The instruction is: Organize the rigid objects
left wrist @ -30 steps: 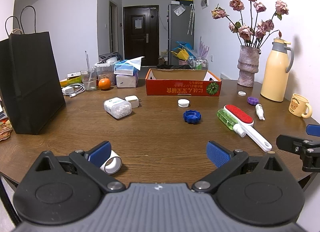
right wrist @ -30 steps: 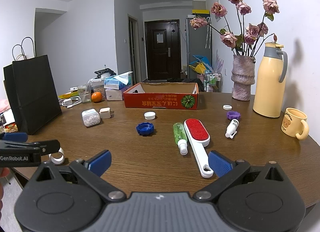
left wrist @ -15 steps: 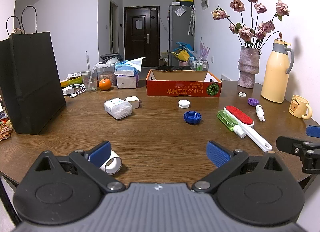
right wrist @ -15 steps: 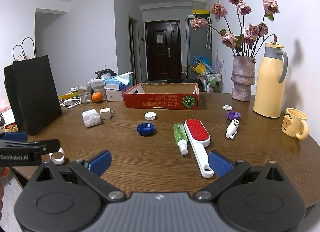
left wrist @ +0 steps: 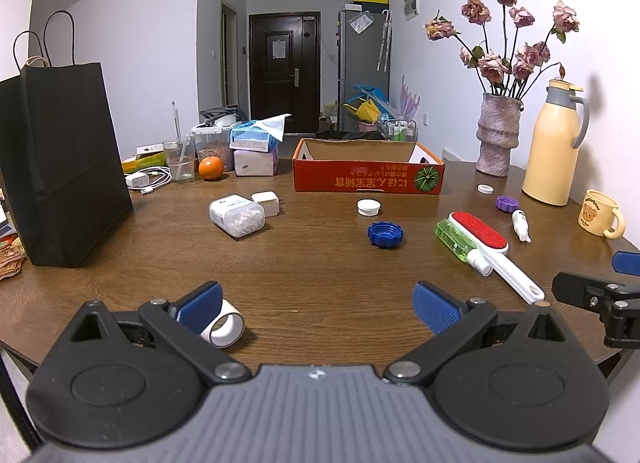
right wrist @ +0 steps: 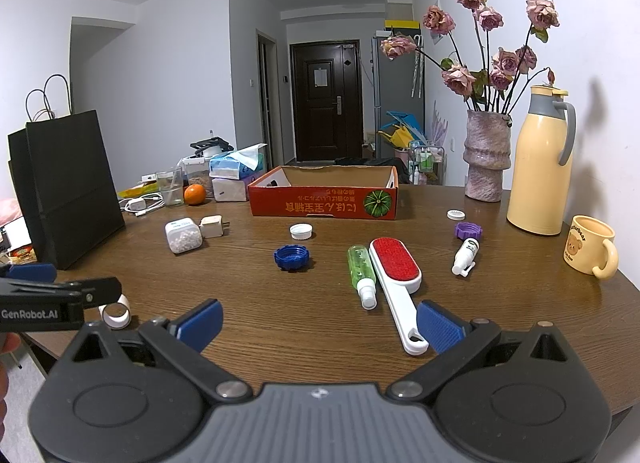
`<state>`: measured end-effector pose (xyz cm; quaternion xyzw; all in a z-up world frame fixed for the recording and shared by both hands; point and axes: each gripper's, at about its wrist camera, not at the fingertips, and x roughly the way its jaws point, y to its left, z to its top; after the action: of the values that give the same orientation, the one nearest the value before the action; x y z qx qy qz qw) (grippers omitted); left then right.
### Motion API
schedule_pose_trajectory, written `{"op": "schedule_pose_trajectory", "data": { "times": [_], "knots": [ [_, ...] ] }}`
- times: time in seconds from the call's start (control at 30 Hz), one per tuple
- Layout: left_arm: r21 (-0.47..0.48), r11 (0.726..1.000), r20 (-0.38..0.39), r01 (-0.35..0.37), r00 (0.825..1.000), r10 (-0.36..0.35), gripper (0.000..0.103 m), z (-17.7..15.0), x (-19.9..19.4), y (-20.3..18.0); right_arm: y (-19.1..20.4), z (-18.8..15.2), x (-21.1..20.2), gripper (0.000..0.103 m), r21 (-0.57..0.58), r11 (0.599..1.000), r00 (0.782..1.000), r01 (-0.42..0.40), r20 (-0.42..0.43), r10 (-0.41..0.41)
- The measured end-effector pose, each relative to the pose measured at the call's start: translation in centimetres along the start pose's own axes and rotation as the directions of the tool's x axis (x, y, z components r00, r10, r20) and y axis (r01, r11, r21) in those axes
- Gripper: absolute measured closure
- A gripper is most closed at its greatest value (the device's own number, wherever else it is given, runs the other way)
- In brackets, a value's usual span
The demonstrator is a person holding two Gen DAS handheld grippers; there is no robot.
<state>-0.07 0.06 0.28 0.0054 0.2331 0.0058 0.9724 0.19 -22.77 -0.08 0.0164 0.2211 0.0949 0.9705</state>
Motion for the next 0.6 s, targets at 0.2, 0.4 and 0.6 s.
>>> {"op": "schedule_pose_trajectory", "data": {
  "times": [0.2,0.4,0.6],
  "knots": [
    [0.0,1.0,0.001,0.001,1.0,-0.001,0.0,0.0,0.02,0.01,0.19,0.06,-0.06,0.0,0.0,1.0,1.0,0.001,0.0,-0.001],
    [-0.001,1.0,0.0,0.0,1.0,0.0,0.0,0.04,0.02,0.02,0.16,0.05,-0.07,0.0,0.0,1.0,1.0,0.001,0.0,-0.001],
    [-0.001,1.0,0.001,0.0,1.0,0.0,0.0,-0.02,-0.01,0.04,0.17,0.06,-0.07,0.0,0.0,1.0,1.0,0.001,0.0,-0.001]
  ]
}}
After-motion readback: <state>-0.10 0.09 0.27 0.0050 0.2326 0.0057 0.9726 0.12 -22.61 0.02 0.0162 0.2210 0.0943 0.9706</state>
